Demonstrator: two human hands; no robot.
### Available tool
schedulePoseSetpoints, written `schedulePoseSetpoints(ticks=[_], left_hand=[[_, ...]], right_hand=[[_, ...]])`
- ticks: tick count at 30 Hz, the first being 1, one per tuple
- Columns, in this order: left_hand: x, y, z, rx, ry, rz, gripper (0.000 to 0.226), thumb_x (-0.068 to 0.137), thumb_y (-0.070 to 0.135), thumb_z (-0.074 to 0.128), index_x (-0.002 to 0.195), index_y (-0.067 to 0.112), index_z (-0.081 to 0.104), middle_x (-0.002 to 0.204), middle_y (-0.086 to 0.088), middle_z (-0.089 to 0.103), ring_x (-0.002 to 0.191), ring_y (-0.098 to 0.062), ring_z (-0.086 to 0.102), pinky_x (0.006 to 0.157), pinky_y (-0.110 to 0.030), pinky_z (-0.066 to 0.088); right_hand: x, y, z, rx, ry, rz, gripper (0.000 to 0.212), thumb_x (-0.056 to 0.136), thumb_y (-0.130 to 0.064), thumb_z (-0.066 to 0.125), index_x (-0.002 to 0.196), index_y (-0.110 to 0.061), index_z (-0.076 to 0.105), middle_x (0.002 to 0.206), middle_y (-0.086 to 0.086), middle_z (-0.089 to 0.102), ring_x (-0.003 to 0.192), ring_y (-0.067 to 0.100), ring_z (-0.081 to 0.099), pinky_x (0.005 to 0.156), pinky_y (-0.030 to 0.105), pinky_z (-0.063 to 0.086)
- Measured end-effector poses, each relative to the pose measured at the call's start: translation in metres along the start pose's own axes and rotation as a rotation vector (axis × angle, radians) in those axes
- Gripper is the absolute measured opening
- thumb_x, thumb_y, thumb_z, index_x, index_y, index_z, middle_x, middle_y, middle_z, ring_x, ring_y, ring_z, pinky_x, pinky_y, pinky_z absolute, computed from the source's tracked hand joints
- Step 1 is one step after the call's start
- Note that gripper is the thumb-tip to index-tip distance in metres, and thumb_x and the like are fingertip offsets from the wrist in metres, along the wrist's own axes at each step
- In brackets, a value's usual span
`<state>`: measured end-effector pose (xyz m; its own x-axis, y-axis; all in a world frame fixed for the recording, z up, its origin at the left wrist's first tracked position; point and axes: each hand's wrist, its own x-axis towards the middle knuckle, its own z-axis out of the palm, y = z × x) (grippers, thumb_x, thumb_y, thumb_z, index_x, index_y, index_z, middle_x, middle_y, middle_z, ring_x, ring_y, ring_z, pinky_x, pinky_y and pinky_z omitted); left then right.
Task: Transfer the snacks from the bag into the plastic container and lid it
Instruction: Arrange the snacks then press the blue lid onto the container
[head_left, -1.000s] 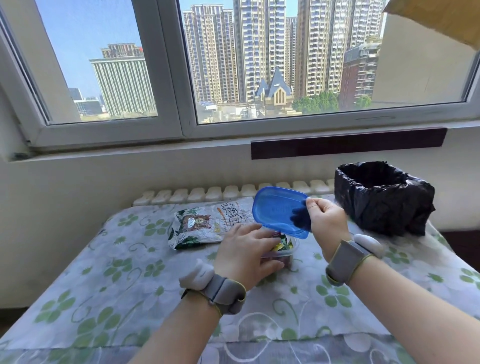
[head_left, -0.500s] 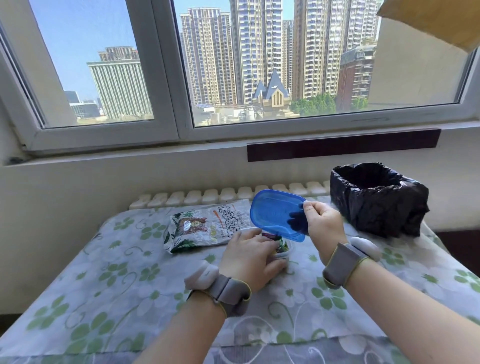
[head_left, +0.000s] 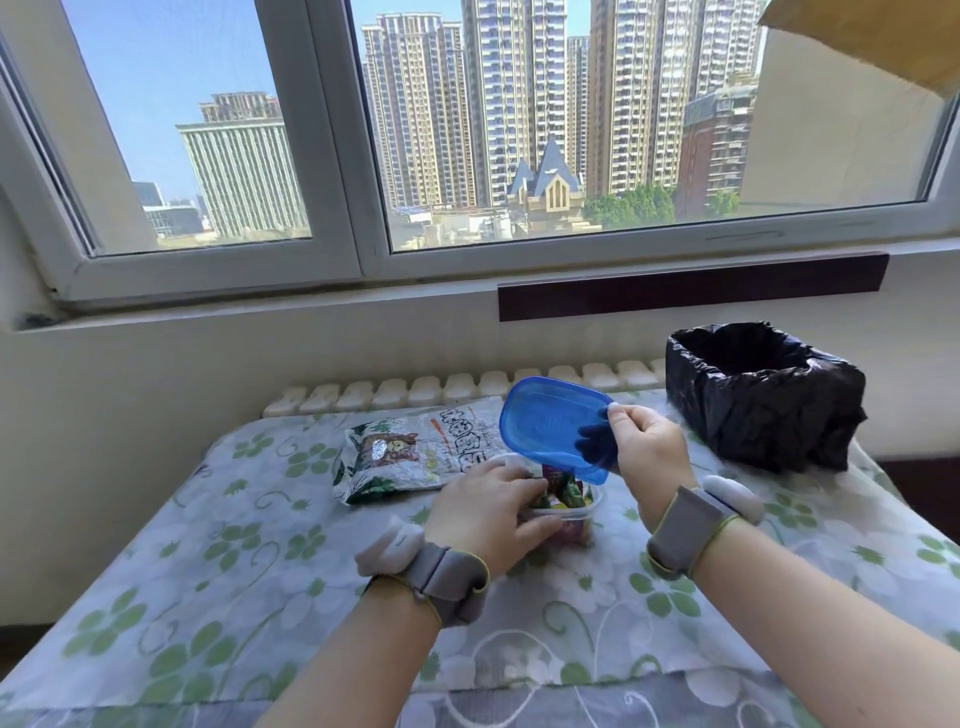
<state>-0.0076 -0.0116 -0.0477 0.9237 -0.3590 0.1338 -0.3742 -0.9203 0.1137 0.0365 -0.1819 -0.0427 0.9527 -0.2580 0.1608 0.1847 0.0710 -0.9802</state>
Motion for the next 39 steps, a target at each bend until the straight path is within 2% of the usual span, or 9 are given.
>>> schedulePoseSetpoints(ticks=[3, 6, 12, 17, 22, 27, 32, 36, 39], left_hand=[[-0.001, 0.002, 0.001, 0.030, 0.051, -0.010, 0.056, 0.084, 0.064, 0.040, 0.125, 0.030, 0.056, 0.131, 0.011, 0.055, 0.124, -0.014, 0.045, 0.099, -0.030, 0.038], [-0.003, 0.005, -0.001, 0.061, 0.084, 0.001, 0.060, 0.080, 0.068, 0.037, 0.123, 0.030, 0.055, 0.130, 0.013, 0.055, 0.123, -0.013, 0.045, 0.099, -0.033, 0.036], [-0.001, 0.016, -0.007, 0.188, 0.127, 0.003, 0.054, 0.078, 0.069, 0.042, 0.106, 0.028, 0.064, 0.115, 0.007, 0.056, 0.116, -0.018, 0.044, 0.104, -0.038, 0.028], [0.002, 0.022, -0.005, 0.292, 0.079, 0.004, 0.058, 0.081, 0.065, 0.044, 0.113, 0.021, 0.065, 0.122, 0.002, 0.055, 0.126, -0.021, 0.037, 0.110, -0.045, 0.020], [0.000, 0.018, -0.002, 0.118, 0.027, 0.021, 0.065, 0.073, 0.067, 0.034, 0.118, 0.030, 0.063, 0.136, 0.006, 0.047, 0.137, -0.019, 0.026, 0.110, -0.039, 0.020], [-0.005, 0.006, -0.001, -0.101, 0.160, 0.007, 0.057, 0.079, 0.063, 0.039, 0.120, 0.031, 0.062, 0.129, 0.013, 0.056, 0.119, -0.012, 0.050, 0.099, -0.033, 0.040], [-0.011, -0.005, -0.001, -0.014, 0.101, 0.027, 0.065, 0.078, 0.068, 0.027, 0.116, 0.032, 0.064, 0.129, 0.017, 0.058, 0.130, -0.009, 0.040, 0.106, -0.034, 0.029], [-0.017, -0.020, -0.005, -0.229, 0.291, -0.091, 0.050, 0.083, 0.054, 0.056, 0.125, 0.026, 0.058, 0.130, 0.011, 0.057, 0.124, -0.011, 0.047, 0.105, -0.028, 0.034], [-0.020, -0.027, -0.004, -0.128, 0.236, -0.100, 0.052, 0.078, 0.066, 0.049, 0.113, 0.032, 0.067, 0.119, 0.014, 0.065, 0.117, -0.009, 0.052, 0.101, -0.031, 0.039]], right_hand=[[0.001, 0.004, 0.001, -0.002, 0.029, 0.023, 0.025, 0.094, -0.022, 0.048, 0.074, -0.016, 0.062, 0.087, 0.023, 0.071, 0.080, 0.040, 0.068, 0.076, 0.049, 0.057], [0.002, 0.007, 0.000, -0.032, 0.043, 0.033, 0.027, 0.089, -0.029, 0.051, 0.068, -0.019, 0.065, 0.088, 0.020, 0.072, 0.087, 0.041, 0.067, 0.081, 0.056, 0.054], [-0.001, 0.002, 0.000, 0.010, 0.030, 0.031, 0.025, 0.093, -0.020, 0.050, 0.071, -0.016, 0.062, 0.089, 0.023, 0.070, 0.088, 0.042, 0.067, 0.082, 0.056, 0.054], [-0.002, 0.003, -0.001, 0.020, 0.024, 0.026, 0.025, 0.094, -0.019, 0.049, 0.072, -0.015, 0.062, 0.089, 0.025, 0.070, 0.088, 0.042, 0.067, 0.082, 0.055, 0.055], [0.000, 0.005, -0.002, 0.006, 0.042, 0.028, 0.026, 0.093, -0.022, 0.049, 0.071, -0.015, 0.061, 0.093, 0.025, 0.070, 0.092, 0.041, 0.066, 0.084, 0.056, 0.054], [0.002, 0.007, -0.002, 0.008, 0.038, 0.048, 0.025, 0.093, -0.024, 0.049, 0.073, -0.016, 0.062, 0.093, 0.024, 0.070, 0.090, 0.040, 0.067, 0.082, 0.055, 0.055], [0.004, 0.007, -0.003, -0.018, 0.046, 0.062, 0.020, 0.091, -0.023, 0.052, 0.074, -0.020, 0.062, 0.090, 0.017, 0.070, 0.086, 0.040, 0.068, 0.079, 0.056, 0.055], [0.006, 0.007, -0.005, -0.030, 0.068, 0.063, 0.018, 0.088, -0.023, 0.055, 0.073, -0.020, 0.062, 0.083, 0.015, 0.070, 0.079, 0.041, 0.068, 0.079, 0.058, 0.054], [0.009, 0.008, -0.005, -0.043, 0.079, 0.079, 0.018, 0.085, -0.027, 0.057, 0.070, -0.019, 0.063, 0.084, 0.018, 0.070, 0.082, 0.044, 0.068, 0.078, 0.059, 0.054]])
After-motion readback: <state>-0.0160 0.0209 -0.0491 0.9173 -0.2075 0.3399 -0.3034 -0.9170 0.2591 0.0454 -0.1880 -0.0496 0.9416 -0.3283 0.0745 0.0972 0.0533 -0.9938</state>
